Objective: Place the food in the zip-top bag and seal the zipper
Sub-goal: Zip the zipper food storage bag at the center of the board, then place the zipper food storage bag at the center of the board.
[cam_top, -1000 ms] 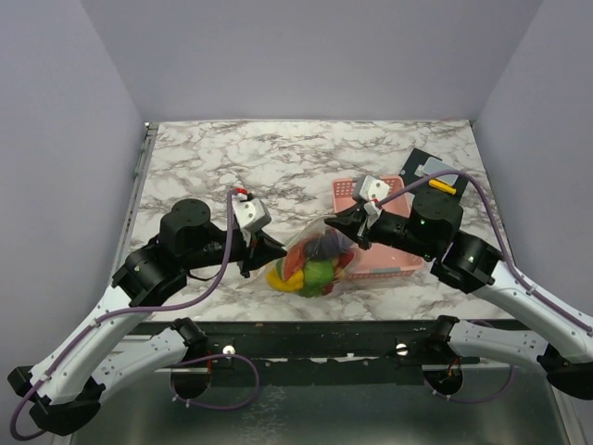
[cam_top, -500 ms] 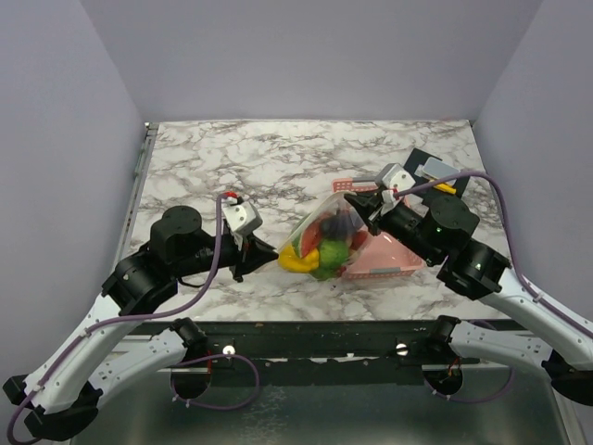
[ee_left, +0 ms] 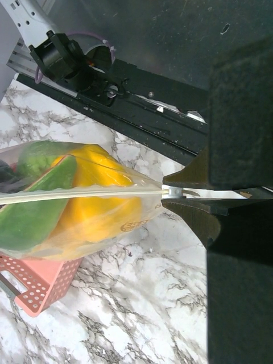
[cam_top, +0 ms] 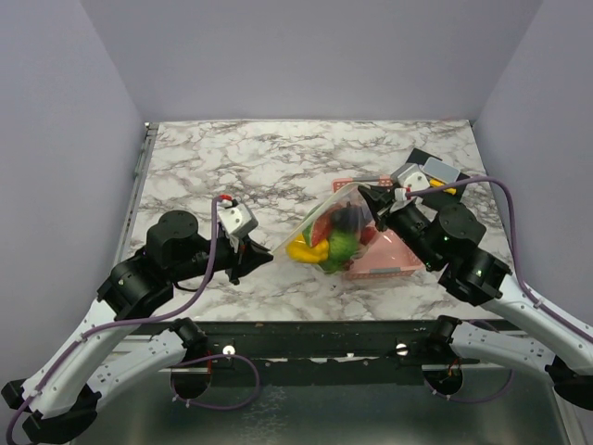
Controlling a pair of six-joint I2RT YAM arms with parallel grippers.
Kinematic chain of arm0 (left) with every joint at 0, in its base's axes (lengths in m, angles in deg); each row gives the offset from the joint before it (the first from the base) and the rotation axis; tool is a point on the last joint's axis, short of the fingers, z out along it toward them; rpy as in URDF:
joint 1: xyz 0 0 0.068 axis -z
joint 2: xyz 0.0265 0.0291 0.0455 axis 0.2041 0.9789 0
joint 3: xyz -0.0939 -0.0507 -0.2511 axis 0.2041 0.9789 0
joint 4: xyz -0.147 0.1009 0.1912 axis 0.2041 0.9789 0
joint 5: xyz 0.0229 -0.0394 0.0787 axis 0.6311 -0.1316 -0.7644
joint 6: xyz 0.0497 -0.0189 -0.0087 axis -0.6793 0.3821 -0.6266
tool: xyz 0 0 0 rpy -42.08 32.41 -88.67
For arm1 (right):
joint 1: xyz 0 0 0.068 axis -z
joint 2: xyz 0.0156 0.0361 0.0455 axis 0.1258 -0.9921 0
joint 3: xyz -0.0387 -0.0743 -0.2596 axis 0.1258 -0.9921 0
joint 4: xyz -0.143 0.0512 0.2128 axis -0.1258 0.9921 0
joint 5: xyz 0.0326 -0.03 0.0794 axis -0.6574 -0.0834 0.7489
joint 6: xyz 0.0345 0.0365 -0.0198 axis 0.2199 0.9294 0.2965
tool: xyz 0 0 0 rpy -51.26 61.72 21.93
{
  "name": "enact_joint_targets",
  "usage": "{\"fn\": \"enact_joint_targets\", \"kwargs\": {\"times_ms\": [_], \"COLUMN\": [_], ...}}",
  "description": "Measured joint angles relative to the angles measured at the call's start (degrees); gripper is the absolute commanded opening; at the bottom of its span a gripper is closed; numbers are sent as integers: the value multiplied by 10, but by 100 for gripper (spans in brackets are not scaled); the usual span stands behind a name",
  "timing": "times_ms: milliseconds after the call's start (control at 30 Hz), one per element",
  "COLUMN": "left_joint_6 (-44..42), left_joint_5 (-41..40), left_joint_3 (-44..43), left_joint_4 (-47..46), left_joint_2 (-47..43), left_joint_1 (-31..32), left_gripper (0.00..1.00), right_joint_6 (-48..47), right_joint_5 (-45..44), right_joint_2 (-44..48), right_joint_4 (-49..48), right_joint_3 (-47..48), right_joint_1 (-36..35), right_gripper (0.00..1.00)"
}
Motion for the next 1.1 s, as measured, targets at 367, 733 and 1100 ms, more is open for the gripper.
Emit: {"fn": "enact_joint_targets", "kwargs": {"times_ms": [367, 733, 1100], "left_joint_6": [2, 0, -20], "left_joint_5": [-9, -95, -138], "left_joint_3": [0, -16, -84], "left_joint_4": [2, 32, 3], "left_joint_2": [-2, 28, 90], "left_joint_1": [0, 0, 0], "left_gripper": [22, 54, 68], "right_joint_6": [8, 9, 5], "right_joint_5": [-3, 59, 177], "right_joint_2": [7, -4, -10], "right_joint_4": [-1, 27, 83], "right_joint_3": [-9, 12, 38], "right_joint_1": [0, 2, 5], "right_gripper": [1, 1, 1]}}
